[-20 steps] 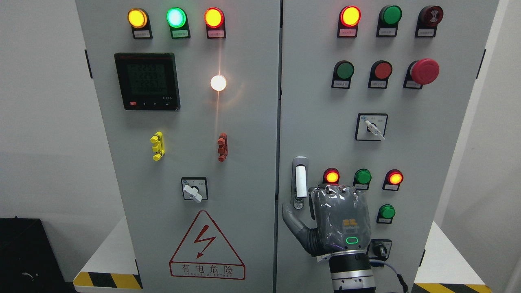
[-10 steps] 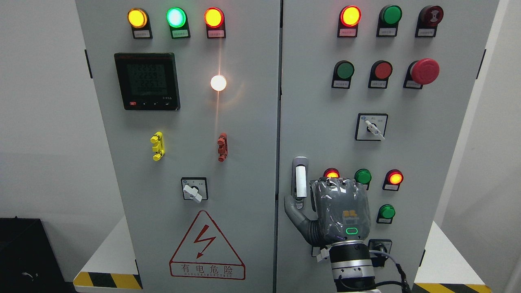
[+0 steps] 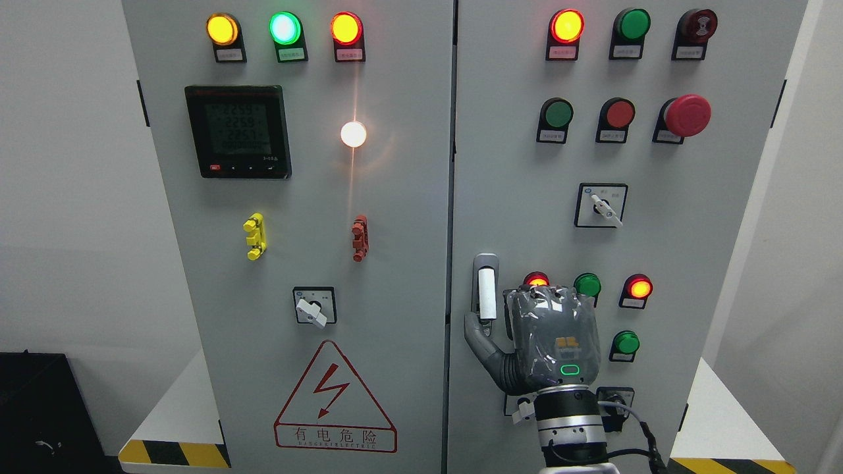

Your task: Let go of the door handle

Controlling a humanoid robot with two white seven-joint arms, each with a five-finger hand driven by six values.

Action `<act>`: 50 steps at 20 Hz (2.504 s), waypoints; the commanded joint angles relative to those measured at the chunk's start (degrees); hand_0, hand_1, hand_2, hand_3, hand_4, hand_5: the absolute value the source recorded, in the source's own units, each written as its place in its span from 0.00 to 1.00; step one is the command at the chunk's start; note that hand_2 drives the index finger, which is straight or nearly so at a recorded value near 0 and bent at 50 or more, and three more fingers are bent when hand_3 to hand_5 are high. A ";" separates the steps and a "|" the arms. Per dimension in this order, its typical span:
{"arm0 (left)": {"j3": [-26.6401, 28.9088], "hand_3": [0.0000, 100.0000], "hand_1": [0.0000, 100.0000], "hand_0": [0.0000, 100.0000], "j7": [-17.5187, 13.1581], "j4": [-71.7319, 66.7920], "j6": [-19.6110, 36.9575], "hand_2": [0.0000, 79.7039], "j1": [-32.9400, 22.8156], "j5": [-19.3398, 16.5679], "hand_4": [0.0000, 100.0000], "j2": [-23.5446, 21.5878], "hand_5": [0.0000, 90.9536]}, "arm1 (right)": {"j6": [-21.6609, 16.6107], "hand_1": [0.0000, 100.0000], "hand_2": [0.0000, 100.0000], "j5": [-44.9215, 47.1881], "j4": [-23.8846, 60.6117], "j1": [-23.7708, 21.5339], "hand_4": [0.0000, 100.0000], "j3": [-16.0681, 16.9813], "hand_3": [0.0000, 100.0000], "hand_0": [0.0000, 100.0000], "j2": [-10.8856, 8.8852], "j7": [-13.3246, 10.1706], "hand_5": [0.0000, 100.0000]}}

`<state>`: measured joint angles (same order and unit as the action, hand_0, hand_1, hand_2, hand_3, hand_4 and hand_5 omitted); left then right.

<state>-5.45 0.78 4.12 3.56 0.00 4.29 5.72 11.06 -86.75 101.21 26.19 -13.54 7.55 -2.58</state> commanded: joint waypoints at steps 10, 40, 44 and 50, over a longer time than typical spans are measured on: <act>0.00 0.00 0.56 0.12 0.01 0.01 0.05 0.00 -0.97 0.02 0.00 0.00 0.00 | 0.01 0.33 0.96 0.00 -0.66 0.00 1.00 0.35 1.00 0.45 0.01 -0.41 1.00; 0.00 0.00 0.56 0.12 0.01 0.01 0.05 0.00 -0.97 0.02 0.00 0.00 0.00 | 1.50 0.33 0.96 -0.26 0.13 -0.44 1.00 0.09 1.00 0.54 -0.08 -0.85 1.00; 0.00 0.00 0.56 0.12 0.01 0.01 0.05 0.00 -0.97 -0.07 0.00 0.00 0.00 | 1.59 0.34 0.96 -0.35 0.13 -0.44 1.00 0.09 1.00 0.54 -0.16 -0.85 1.00; 0.00 0.00 0.56 0.12 0.01 0.01 0.05 0.00 -0.97 0.02 0.00 0.00 0.00 | 1.68 0.34 0.96 -0.44 0.66 -0.44 1.00 0.09 1.00 0.54 -0.25 -0.93 1.00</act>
<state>-5.45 0.78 4.12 3.56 0.00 4.26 5.71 12.66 -87.12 101.26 25.76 -13.41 7.46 -3.46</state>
